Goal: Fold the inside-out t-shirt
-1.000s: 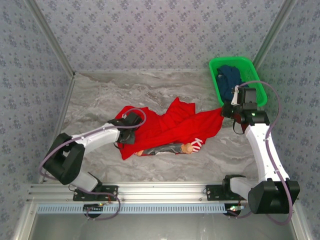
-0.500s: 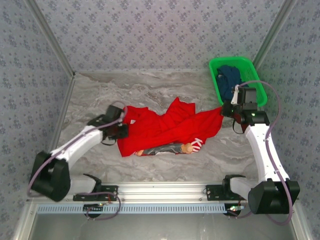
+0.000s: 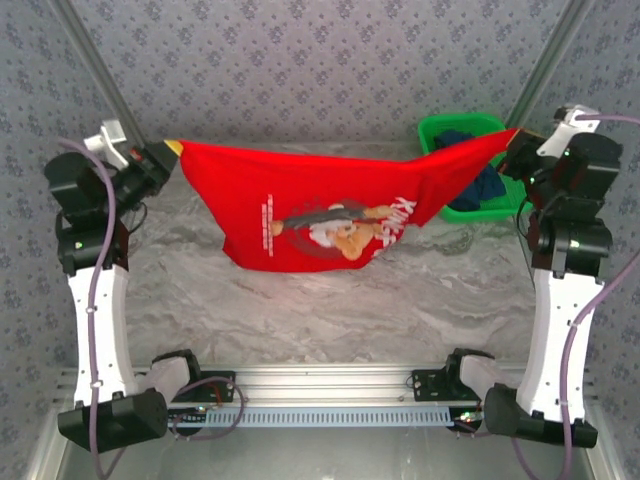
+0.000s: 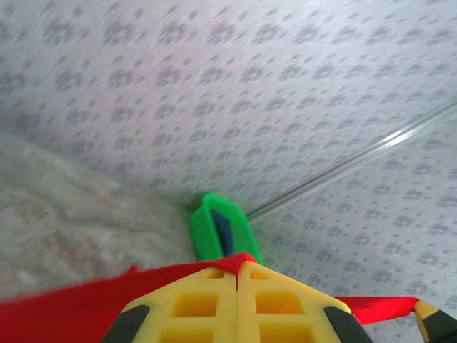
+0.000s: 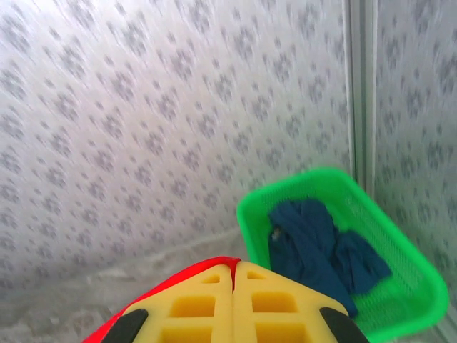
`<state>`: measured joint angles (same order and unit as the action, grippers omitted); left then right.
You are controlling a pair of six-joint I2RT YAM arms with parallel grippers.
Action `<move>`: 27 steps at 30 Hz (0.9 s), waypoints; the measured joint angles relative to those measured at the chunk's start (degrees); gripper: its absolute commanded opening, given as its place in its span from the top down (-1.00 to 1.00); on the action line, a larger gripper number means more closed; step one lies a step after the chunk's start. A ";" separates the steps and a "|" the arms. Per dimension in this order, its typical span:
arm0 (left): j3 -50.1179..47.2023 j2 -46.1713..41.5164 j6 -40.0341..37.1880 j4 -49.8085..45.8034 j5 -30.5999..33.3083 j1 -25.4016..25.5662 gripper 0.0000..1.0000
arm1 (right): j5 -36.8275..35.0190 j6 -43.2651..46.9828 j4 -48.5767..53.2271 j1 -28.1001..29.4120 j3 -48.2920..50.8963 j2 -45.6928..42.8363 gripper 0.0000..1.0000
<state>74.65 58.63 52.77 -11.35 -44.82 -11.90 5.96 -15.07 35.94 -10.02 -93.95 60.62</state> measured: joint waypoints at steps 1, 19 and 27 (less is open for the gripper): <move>2.21 -0.04 0.17 0.17 0.15 -0.09 1.00 | -0.02 -0.55 -0.13 -0.11 -1.49 -0.24 1.00; 37.75 1.01 -23.69 -27.74 17.81 -0.11 1.00 | -3.19 1.51 7.45 -0.24 -36.63 0.57 1.00; 29.57 12.11 -24.22 -27.76 18.29 -0.09 1.00 | 0.31 -0.61 2.67 -0.22 -29.75 8.90 1.00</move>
<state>104.22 70.74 28.56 -39.11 -26.52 -11.99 6.26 -15.68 38.61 -10.24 -123.70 69.52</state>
